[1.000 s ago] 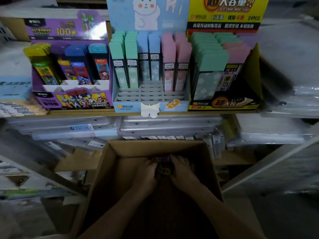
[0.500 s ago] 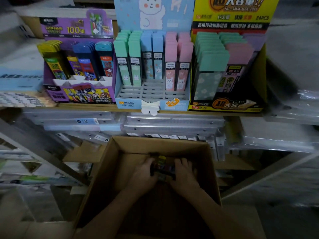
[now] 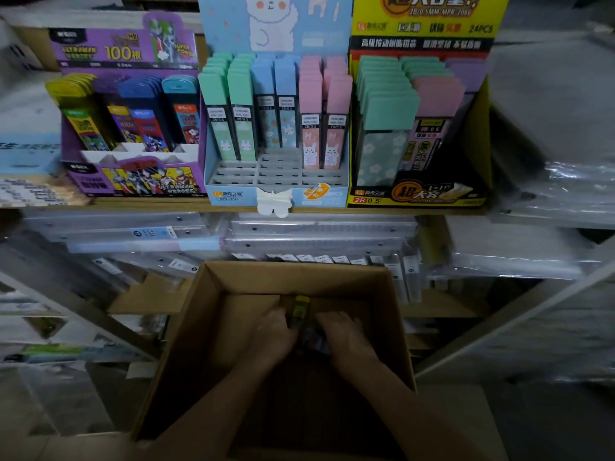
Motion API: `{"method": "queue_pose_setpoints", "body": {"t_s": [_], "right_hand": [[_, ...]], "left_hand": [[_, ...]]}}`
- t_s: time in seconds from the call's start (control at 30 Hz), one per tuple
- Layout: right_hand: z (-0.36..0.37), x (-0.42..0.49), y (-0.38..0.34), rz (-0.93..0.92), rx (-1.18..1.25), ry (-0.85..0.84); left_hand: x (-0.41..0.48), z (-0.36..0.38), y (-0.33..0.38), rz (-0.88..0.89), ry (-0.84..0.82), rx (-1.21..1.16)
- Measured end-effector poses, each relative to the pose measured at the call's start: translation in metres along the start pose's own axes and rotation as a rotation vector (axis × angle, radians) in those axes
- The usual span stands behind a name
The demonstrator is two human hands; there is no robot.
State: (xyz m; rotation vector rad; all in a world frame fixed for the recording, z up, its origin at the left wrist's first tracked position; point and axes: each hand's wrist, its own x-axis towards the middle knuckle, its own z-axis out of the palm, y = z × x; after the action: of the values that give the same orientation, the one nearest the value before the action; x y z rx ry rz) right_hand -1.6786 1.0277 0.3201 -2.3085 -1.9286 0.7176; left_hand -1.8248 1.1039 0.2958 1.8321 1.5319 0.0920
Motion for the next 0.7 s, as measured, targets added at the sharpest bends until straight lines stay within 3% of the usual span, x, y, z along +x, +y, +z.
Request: {"method": "queue_pose_setpoints", "body": {"t_s": [0.1, 0.17, 0.33, 0.5, 0.7], "right_hand": [[0.004, -0.01, 0.001, 0.185, -0.061, 0.135], [0.005, -0.018, 0.003, 0.313, 0.039, 0.153], [0.008, -0.032, 0.003, 0.603, 0.669, -0.066], [0.019, -0.023, -0.013, 0.805, 1.321, -0.036], [0.009, -0.014, -0.018, 0.817, 1.305, 0.039]], "left_hand": [[0.001, 0.001, 0.0, -0.006, -0.003, 0.029], [0.001, 0.002, 0.001, 0.002, -0.008, 0.039], [0.001, 0.005, 0.003, 0.04, 0.027, 0.005], [0.001, 0.004, 0.008, -0.008, 0.056, -0.055], [0.008, 0.001, 0.008, -0.071, -0.04, -0.127]]}}
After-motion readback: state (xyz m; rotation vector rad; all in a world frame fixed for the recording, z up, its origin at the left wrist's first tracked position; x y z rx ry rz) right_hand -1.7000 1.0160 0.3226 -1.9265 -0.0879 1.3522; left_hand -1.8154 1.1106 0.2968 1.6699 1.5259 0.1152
